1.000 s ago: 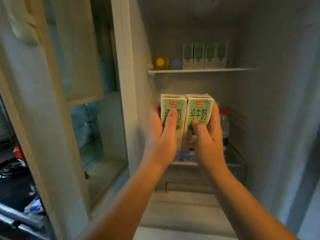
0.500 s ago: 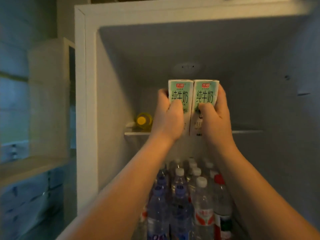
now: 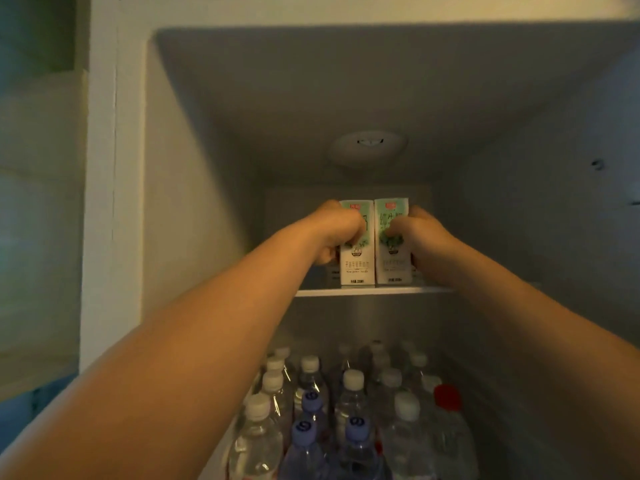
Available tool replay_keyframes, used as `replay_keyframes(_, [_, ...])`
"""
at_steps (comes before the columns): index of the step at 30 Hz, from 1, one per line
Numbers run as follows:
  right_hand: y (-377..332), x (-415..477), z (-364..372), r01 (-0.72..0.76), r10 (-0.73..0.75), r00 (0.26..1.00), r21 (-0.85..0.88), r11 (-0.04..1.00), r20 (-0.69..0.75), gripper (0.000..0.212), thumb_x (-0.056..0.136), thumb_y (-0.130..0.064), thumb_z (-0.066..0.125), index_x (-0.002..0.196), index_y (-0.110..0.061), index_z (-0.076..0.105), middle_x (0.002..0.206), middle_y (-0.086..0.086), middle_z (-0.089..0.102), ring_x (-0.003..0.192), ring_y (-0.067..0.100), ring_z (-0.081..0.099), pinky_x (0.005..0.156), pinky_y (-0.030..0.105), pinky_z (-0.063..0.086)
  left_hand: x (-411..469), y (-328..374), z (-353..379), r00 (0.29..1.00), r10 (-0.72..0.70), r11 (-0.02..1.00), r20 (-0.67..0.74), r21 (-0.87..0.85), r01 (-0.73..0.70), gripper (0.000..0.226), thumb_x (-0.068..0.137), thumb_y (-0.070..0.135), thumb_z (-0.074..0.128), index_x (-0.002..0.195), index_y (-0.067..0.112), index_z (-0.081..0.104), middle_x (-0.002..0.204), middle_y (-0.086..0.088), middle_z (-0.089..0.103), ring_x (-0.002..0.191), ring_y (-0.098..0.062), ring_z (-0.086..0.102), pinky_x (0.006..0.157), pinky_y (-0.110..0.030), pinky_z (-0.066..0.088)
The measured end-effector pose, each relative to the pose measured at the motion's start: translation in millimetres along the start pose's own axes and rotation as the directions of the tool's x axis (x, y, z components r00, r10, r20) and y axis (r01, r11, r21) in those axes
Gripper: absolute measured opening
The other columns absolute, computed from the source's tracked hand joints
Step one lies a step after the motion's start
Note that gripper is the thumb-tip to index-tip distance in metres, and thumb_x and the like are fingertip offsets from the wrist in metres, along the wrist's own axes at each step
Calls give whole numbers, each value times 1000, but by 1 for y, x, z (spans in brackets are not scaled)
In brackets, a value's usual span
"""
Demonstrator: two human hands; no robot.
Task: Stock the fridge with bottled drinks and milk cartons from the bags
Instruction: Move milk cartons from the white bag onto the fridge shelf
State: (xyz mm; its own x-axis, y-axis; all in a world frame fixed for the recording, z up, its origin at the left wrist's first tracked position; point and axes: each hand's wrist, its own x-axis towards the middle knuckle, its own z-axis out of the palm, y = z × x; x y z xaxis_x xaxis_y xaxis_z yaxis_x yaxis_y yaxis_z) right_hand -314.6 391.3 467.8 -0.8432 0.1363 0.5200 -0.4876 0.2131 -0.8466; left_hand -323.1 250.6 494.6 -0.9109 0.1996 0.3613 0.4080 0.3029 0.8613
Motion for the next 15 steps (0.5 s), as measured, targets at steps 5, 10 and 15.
replay_keyframes(5, [8,18,-11,-29,81,985,-317,948,151,42,87,-8,64,123,-24,49,107,4,70,93,24,70,79,45,57,21,1,-8,997,77,924,-17,376,-65,43,80,-7,57,120,5,50,110,-17,64,97,-33,66,85,-49,58])
replay_keyframes(10, [-2,21,-23,-22,274,939,-761,648,206,29,74,-24,82,98,-26,66,101,1,71,95,23,66,87,46,55,32,21,-22,992,84,618,97,775,-129,51,77,11,78,124,11,57,115,-7,66,103,-25,64,94,-43,54])
replay_keyframes(15, [1,25,-21,-79,294,945,-770,633,144,29,71,-25,86,93,-22,68,93,2,72,81,17,66,72,35,57,44,23,-16,984,122,454,128,875,-170,64,76,24,84,130,9,54,124,-8,63,110,-27,62,95,-40,51])
